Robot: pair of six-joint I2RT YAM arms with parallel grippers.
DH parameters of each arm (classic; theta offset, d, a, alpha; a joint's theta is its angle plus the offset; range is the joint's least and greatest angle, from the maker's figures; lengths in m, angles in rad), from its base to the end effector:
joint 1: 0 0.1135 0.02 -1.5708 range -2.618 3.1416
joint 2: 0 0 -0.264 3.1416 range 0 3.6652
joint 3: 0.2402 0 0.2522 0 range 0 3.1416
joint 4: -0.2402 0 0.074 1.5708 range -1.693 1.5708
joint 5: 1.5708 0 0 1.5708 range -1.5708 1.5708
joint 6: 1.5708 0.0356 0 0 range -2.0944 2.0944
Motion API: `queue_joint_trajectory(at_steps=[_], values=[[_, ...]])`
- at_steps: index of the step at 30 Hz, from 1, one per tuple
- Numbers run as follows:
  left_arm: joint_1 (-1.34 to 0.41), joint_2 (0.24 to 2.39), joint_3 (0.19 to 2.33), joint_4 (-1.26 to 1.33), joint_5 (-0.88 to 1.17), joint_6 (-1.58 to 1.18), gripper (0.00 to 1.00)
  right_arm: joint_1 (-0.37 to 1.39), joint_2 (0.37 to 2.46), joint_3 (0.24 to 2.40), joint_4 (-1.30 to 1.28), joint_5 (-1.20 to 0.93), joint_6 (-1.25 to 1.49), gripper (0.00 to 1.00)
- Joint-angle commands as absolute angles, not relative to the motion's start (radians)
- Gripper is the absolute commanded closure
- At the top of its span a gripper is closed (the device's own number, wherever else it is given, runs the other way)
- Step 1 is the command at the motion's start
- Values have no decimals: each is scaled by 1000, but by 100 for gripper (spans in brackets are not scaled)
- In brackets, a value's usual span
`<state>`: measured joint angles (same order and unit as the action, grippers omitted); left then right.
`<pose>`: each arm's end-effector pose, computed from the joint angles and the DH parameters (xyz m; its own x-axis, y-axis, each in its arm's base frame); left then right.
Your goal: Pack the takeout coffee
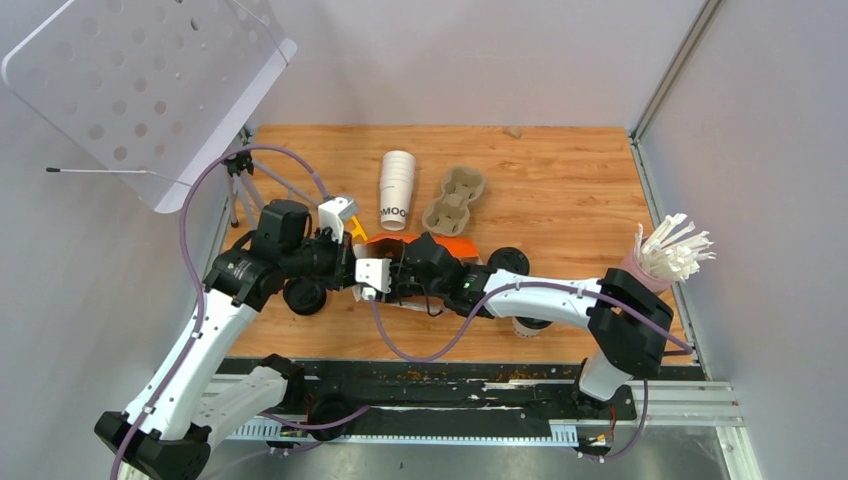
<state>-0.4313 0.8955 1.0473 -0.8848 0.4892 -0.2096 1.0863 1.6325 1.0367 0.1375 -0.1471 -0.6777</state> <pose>0.1442 -0.0848 0.3454 -0.7373 0.1371 -0.6615 0.5448 0.6997 -0.4622 0.1680 0.3304 0.2409 0.4267 -0.5209 -0.7393 -0.8588 0.0228 -0.5118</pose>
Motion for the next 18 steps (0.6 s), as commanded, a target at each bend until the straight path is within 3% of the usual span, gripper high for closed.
queue_joint_trajectory(at_steps=[1, 7, 18], values=[[-436, 885, 1072, -884, 534, -184, 100, 1072, 1605, 1008, 62, -37, -625, 71], [-436, 889, 1078, -890, 529, -186, 100, 1068, 1529, 1025, 25, -81, -584, 67], [-437, 896, 1075, -883, 536, -188, 100, 1048, 1529, 1035, -24, -120, -590, 68]])
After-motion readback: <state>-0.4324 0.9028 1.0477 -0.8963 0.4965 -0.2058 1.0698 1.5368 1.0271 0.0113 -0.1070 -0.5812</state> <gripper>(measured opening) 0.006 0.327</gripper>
